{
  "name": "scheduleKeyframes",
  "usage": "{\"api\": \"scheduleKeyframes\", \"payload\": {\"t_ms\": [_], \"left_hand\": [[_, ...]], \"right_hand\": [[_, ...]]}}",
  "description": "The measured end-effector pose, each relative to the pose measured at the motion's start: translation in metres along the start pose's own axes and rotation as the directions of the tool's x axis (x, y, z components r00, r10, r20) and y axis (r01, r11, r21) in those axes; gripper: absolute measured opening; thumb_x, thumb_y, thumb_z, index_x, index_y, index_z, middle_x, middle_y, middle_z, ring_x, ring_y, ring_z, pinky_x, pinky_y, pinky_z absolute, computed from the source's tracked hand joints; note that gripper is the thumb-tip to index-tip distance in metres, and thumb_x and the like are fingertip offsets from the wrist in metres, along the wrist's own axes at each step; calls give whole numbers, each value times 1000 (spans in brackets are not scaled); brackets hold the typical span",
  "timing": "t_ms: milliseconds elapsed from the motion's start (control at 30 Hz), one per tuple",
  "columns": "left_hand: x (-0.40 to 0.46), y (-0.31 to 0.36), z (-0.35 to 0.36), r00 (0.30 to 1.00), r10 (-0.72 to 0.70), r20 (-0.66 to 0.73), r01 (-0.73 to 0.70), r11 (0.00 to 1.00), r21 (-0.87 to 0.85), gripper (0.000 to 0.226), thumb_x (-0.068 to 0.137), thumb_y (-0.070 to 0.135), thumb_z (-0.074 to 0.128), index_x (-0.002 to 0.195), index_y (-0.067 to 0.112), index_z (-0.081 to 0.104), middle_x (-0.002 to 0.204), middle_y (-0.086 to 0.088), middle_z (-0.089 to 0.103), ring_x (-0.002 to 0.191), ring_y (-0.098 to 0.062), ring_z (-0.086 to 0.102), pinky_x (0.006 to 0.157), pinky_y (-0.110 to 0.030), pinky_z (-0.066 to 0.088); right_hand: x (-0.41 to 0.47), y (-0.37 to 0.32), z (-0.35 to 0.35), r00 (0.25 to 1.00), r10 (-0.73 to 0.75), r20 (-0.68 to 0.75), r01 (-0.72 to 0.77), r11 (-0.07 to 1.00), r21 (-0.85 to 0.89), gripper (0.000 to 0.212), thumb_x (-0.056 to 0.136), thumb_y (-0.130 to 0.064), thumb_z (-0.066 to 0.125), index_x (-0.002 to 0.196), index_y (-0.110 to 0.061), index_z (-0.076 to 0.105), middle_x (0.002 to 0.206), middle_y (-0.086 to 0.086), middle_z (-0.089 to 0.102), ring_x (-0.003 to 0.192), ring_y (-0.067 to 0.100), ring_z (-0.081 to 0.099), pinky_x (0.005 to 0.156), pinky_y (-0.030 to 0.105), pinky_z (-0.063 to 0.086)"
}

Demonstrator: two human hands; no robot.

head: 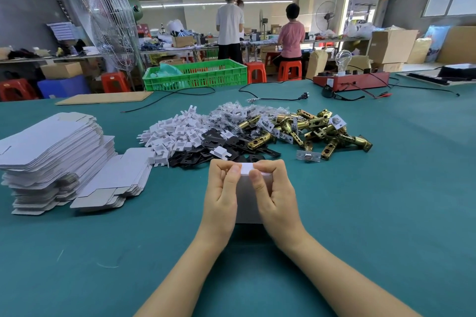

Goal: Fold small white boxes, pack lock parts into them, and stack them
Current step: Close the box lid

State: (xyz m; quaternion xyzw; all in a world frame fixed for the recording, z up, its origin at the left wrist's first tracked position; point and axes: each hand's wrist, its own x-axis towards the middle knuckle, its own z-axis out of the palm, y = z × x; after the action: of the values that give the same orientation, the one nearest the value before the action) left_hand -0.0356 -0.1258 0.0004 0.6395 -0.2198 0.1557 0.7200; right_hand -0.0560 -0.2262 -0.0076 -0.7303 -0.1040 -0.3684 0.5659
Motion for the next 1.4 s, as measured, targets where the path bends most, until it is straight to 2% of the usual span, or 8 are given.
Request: {"api": "scheduleKeyframes", "payload": {"t_ms": [333, 467, 533, 633, 700, 833, 1133, 1400], "left_hand": [[-3, -15, -5, 970, -160, 184, 141, 984, 112, 36, 100, 30, 48, 128, 48, 36, 109, 19, 60, 87, 12, 57, 77, -6, 43], [-2, -23, -7, 914, -323, 247, 255, 928, 273, 41, 99, 25, 57, 132, 45, 44, 99, 1, 65, 78, -3, 62, 75, -18, 49], [-2, -23, -7, 893, -365, 263, 314, 925, 216, 30, 98, 20, 57, 119, 41, 55, 90, -3, 67, 69, -9, 64, 64, -25, 54], [2, -23, -8, 893, -418, 168, 403, 908, 118, 17, 99, 16, 55, 110, 25, 63, 69, 0, 66, 55, -14, 61, 52, -26, 53], [5, -24, -11, 885, -457, 85, 453, 889, 59, 13, 99, 17, 54, 107, 18, 65, 71, -7, 65, 57, -21, 59, 50, -29, 51], [5, -26, -13, 888, -455, 69, 451, 890, 67, 11, 98, 19, 56, 99, 19, 67, 62, -12, 53, 57, -22, 52, 54, -30, 47], [3, -21, -6, 868, -471, 156, 475, 880, 16, 23, 102, 19, 48, 93, 9, 66, 75, -8, 67, 64, -18, 67, 59, -26, 56], [5, -27, -6, 855, -495, 153, 489, 869, 79, 28, 100, 26, 53, 89, 4, 67, 73, -4, 70, 65, -15, 67, 67, -25, 57]], "right_hand": [[14, 8, -10, 973, 228, -19, -226, 971, 79, 7, 91, -48, 51, 93, -43, 48, 92, -18, 60, 82, 1, 58, 67, 16, 47], [26, 19, -30, 779, 613, -133, -547, 768, 333, 17, 97, -36, 53, 93, -20, 48, 93, 2, 57, 80, 14, 56, 67, 30, 49], [29, 25, -36, 741, 661, -117, -627, 744, 232, 21, 97, -36, 53, 92, -17, 48, 94, 4, 56, 79, 14, 55, 66, 29, 46], [29, 26, -37, 851, 524, -33, -521, 833, -185, 32, 88, -45, 62, 103, -18, 53, 110, 3, 55, 99, 16, 54, 83, 31, 44], [28, 20, -38, 906, 399, 142, -296, 837, -461, 69, 75, -60, 68, 129, -22, 48, 126, -3, 48, 120, 15, 41, 101, 31, 35], [24, 14, -40, 802, 428, 417, -97, 782, -616, 121, 45, -85, 60, 149, -39, 16, 144, 0, 34, 134, 20, 28, 111, 41, 30], [38, 21, -61, 911, 368, 184, -38, 521, -853, 83, 57, -70, 64, 128, -37, 37, 110, 5, 41, 105, 29, 40, 86, 35, 33], [60, 32, -179, 789, 560, -252, -444, 237, -864, 79, 57, -57, 69, 127, -33, 42, 102, 8, 36, 107, 32, 39, 83, 37, 32]]}}
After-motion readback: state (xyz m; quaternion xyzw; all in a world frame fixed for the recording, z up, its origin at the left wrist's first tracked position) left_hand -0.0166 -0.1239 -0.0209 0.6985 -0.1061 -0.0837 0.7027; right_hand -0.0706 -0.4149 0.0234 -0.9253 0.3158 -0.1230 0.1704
